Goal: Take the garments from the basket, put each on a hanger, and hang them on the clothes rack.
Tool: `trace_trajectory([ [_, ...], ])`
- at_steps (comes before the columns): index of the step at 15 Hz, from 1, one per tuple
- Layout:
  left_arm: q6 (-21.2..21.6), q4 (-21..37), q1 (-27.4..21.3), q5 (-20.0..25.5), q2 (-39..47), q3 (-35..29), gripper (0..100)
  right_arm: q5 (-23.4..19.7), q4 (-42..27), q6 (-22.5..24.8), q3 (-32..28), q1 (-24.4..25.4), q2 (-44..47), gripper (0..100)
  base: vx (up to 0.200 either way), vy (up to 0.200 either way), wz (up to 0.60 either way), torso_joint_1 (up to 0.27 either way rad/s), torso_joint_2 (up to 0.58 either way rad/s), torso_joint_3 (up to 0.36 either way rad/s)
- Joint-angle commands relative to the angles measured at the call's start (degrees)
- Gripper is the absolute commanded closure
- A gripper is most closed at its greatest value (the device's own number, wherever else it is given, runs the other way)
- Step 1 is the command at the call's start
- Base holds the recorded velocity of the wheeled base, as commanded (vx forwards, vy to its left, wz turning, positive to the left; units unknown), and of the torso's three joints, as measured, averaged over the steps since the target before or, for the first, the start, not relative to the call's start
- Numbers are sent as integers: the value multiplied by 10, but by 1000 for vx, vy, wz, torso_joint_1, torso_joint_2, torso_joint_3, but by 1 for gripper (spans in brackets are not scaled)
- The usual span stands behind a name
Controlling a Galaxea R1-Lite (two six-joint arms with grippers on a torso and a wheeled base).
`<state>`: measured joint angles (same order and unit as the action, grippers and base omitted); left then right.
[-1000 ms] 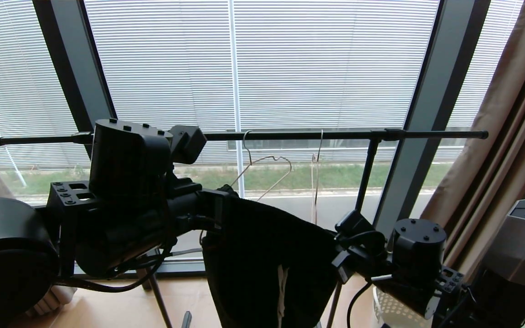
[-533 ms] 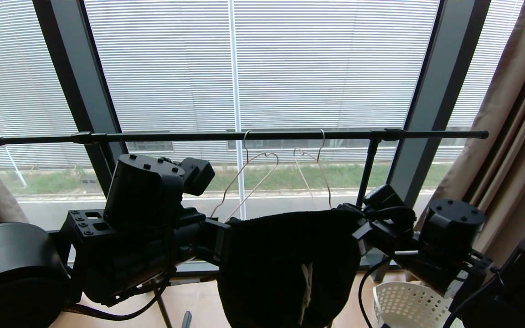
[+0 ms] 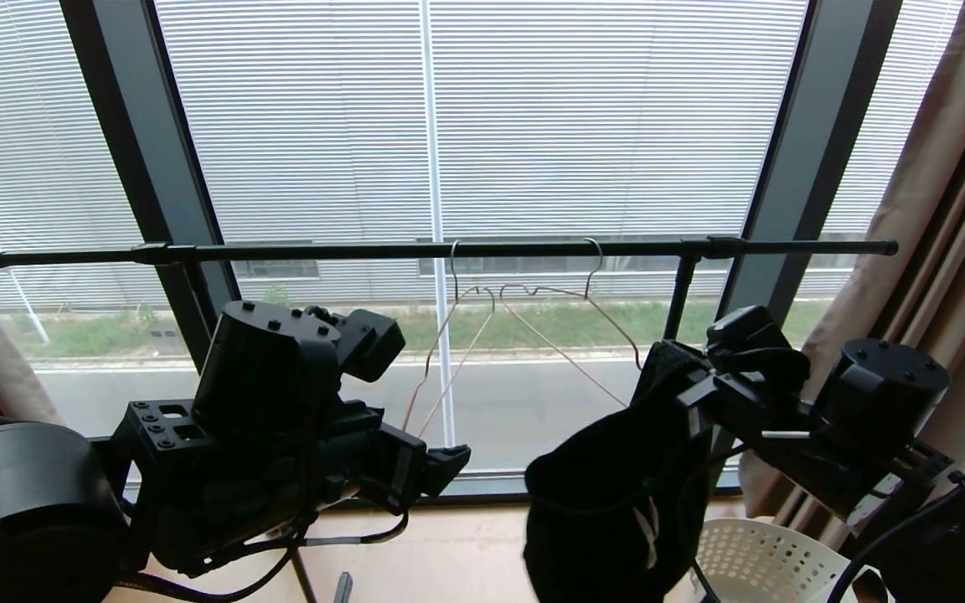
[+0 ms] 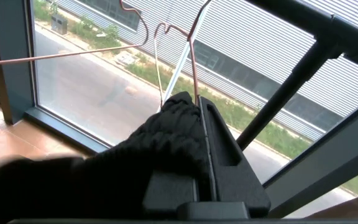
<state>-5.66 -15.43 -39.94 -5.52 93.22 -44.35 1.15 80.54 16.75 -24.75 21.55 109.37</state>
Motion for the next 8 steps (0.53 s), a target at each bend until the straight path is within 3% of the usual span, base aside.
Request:
trace_trajectory([
  [1, 9, -1, 1, 21, -12, -3, 0, 0, 1, 0, 3, 1, -4, 100, 0, 0, 0, 0, 0, 0],
  [5, 13, -5, 62, 20, 61, -72, 0, 0, 1, 0, 3, 1, -7, 100, 0, 0, 0, 0, 0, 0],
  [8, 12, -34, 77, 11, 153, -145, 0, 0, 1, 1, 5, 1, -7, 100, 0, 0, 0, 0, 0, 0],
])
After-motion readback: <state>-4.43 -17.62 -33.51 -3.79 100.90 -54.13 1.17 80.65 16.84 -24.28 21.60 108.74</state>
